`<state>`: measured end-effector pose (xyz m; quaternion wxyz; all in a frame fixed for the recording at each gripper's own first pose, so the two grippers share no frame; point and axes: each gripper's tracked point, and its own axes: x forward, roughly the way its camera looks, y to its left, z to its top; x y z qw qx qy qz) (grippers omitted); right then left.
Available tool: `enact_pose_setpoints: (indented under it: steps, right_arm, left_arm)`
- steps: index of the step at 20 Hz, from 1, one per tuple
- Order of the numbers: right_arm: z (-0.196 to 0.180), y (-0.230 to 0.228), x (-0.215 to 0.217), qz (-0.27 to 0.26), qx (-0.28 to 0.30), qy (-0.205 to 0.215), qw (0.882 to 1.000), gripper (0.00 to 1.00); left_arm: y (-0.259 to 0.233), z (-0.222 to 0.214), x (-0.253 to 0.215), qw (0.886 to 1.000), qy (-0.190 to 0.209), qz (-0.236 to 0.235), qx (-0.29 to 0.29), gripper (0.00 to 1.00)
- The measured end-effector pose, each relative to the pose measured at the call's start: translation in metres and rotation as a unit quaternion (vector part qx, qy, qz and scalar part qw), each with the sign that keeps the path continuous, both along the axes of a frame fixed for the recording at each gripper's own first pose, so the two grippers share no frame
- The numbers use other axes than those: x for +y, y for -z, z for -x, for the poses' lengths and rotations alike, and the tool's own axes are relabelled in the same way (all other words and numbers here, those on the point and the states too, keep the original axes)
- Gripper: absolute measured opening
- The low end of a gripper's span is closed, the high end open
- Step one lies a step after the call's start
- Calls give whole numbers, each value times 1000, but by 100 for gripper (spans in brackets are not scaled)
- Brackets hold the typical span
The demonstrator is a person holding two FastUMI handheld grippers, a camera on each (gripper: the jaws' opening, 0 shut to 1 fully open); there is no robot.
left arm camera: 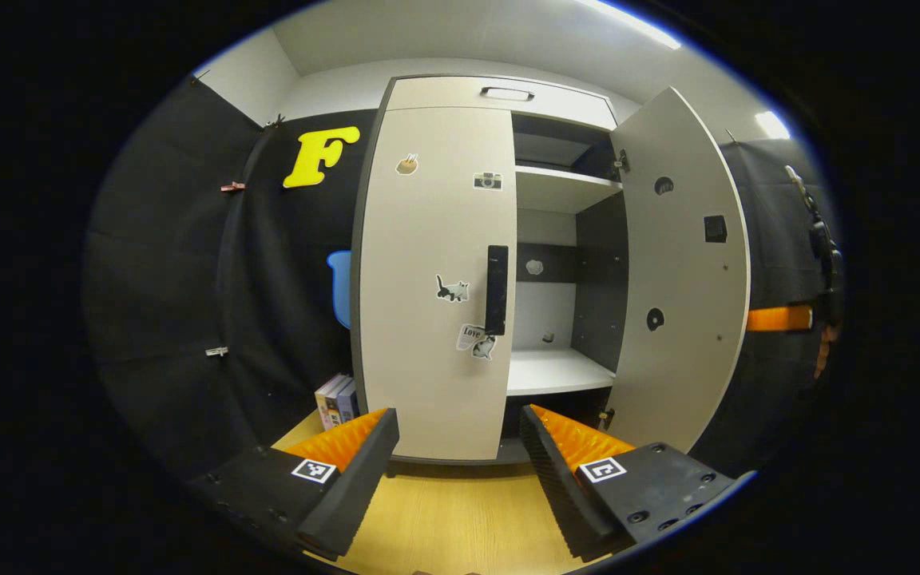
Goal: Open the right door of the double-door shoe cabinet with the right hand, and open the left door with the left hand.
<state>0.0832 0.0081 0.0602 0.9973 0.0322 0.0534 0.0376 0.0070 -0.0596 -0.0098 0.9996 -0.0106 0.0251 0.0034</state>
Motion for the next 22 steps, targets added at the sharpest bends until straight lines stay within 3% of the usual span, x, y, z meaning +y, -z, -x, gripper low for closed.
enact_pose_setpoints:
  steps: [3,4,5,7,9,11,12,14,15,18,22]
  right_arm:
    - [24,27,-3,-3,-8,15,1000,10]
    - [26,41,-2,-1,-6,14,1000,19]
    - [39,56,-6,6,-3,18,1000,14]
    - [56,91,-12,31,9,25,999,18]
    - [67,121,-15,40,27,26,998,51]
    - [78,147,-10,31,49,22,998,59]
    - [82,159,-9,31,58,22,998,83]
    - [84,182,-8,36,72,24,997,99]
    - [86,190,-8,33,76,25,996,99]
    - [90,217,0,30,97,14,995,99]
    - [93,237,-2,46,110,-1,993,100]
  left_arm:
    - [-16,-31,-1,1000,10,2,-11,95]
    - [-24,-44,0,1000,12,4,-13,95]
    - [-29,-57,-1,1000,16,5,-14,95]
    - [-42,-83,1,1000,19,7,-19,95]
    - [-52,-110,-1,999,24,9,-22,92]
    - [-59,-139,-4,999,28,9,-18,95]
    - [-59,-151,-6,999,28,10,-13,95]
    - [-62,-174,-17,999,36,14,-11,94]
    - [-64,-185,-21,999,39,13,-11,89]
    - [-69,-215,-27,1000,30,-1,-11,93]
    - [-70,-242,-27,1000,14,8,-5,88]
